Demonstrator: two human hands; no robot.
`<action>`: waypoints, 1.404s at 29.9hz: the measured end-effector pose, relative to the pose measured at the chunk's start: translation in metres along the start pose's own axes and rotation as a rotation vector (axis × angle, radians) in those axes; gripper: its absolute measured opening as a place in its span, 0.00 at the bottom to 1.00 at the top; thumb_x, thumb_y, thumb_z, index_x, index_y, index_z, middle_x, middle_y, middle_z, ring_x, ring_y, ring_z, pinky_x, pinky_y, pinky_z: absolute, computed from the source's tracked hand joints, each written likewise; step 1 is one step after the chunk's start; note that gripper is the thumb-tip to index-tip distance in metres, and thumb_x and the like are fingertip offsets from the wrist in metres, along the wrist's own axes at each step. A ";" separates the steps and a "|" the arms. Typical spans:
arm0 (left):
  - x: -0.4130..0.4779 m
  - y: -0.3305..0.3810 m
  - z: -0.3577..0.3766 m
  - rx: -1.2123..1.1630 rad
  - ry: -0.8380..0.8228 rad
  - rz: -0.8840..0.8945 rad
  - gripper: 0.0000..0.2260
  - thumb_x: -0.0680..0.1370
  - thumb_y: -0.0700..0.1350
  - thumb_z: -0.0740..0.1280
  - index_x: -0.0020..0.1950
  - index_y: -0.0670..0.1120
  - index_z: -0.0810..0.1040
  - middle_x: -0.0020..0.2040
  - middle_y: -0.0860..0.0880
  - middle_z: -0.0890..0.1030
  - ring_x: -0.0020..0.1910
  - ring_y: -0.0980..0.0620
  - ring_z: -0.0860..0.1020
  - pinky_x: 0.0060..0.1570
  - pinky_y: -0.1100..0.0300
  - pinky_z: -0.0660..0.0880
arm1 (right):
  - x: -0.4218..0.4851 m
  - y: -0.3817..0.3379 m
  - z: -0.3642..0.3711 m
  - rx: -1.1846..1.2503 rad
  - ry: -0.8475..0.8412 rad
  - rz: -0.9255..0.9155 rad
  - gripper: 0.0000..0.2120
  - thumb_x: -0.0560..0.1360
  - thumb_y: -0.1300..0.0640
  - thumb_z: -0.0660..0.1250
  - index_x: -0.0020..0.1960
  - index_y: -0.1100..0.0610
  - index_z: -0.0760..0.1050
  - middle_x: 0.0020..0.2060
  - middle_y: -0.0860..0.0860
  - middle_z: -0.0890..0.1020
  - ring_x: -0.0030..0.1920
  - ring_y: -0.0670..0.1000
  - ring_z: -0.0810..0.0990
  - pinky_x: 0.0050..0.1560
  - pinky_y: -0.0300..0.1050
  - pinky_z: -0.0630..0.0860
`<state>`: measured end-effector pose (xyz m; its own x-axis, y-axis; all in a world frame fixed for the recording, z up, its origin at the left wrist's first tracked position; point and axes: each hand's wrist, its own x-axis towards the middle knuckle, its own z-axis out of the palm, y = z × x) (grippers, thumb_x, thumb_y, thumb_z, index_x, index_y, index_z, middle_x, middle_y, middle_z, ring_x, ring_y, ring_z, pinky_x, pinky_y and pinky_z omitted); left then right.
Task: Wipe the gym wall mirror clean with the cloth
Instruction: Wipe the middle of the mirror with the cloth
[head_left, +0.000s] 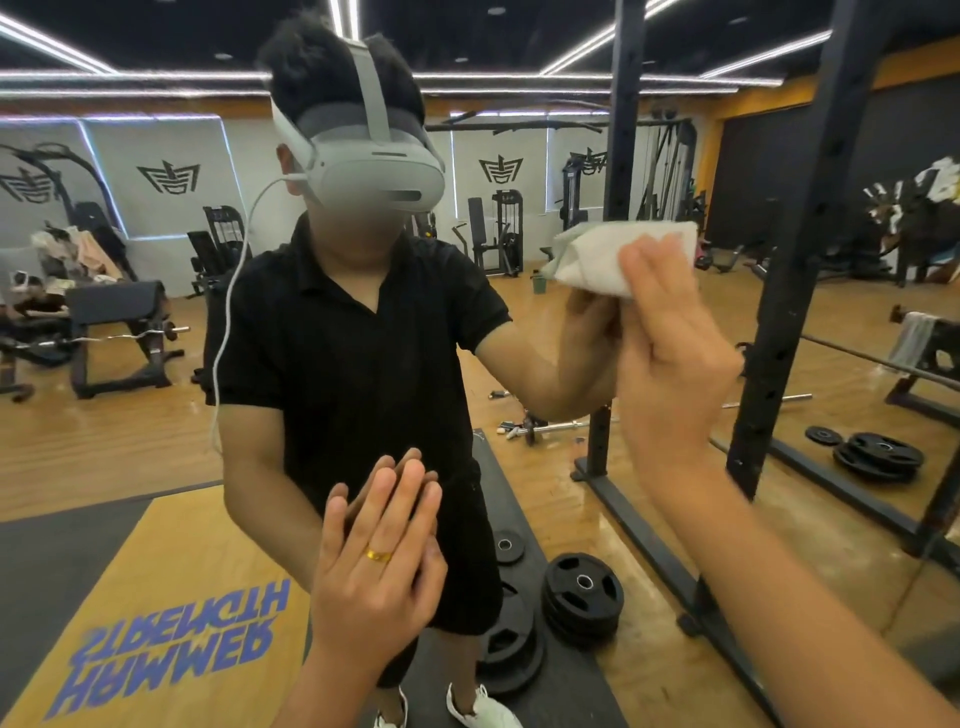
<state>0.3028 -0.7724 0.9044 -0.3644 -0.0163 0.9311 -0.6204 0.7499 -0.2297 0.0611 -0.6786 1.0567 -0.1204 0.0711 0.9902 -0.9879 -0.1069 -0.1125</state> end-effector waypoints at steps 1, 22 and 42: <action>0.000 0.000 0.000 -0.002 0.002 0.001 0.18 0.79 0.42 0.64 0.68 0.41 0.78 0.73 0.41 0.73 0.81 0.46 0.62 0.79 0.42 0.57 | -0.014 -0.010 0.002 0.017 -0.028 -0.009 0.15 0.86 0.58 0.62 0.68 0.63 0.78 0.68 0.55 0.77 0.67 0.61 0.80 0.66 0.55 0.79; 0.003 0.003 -0.001 0.018 0.014 -0.017 0.21 0.78 0.41 0.64 0.71 0.43 0.77 0.74 0.43 0.73 0.80 0.46 0.65 0.80 0.43 0.56 | -0.021 -0.015 0.003 0.139 -0.147 -0.254 0.13 0.84 0.62 0.66 0.67 0.63 0.77 0.67 0.57 0.78 0.70 0.61 0.77 0.69 0.60 0.76; 0.005 0.007 -0.002 0.054 -0.006 -0.014 0.25 0.78 0.42 0.64 0.76 0.43 0.69 0.78 0.43 0.68 0.80 0.44 0.63 0.79 0.40 0.55 | -0.091 0.031 -0.020 0.129 -0.197 -0.117 0.18 0.83 0.64 0.66 0.72 0.62 0.73 0.70 0.59 0.77 0.74 0.62 0.72 0.73 0.65 0.71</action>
<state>0.2975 -0.7659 0.9078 -0.3594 -0.0301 0.9327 -0.6621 0.7125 -0.2322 0.0397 -0.6682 0.9618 0.0278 -0.1024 0.9944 -0.9717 -0.2362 0.0028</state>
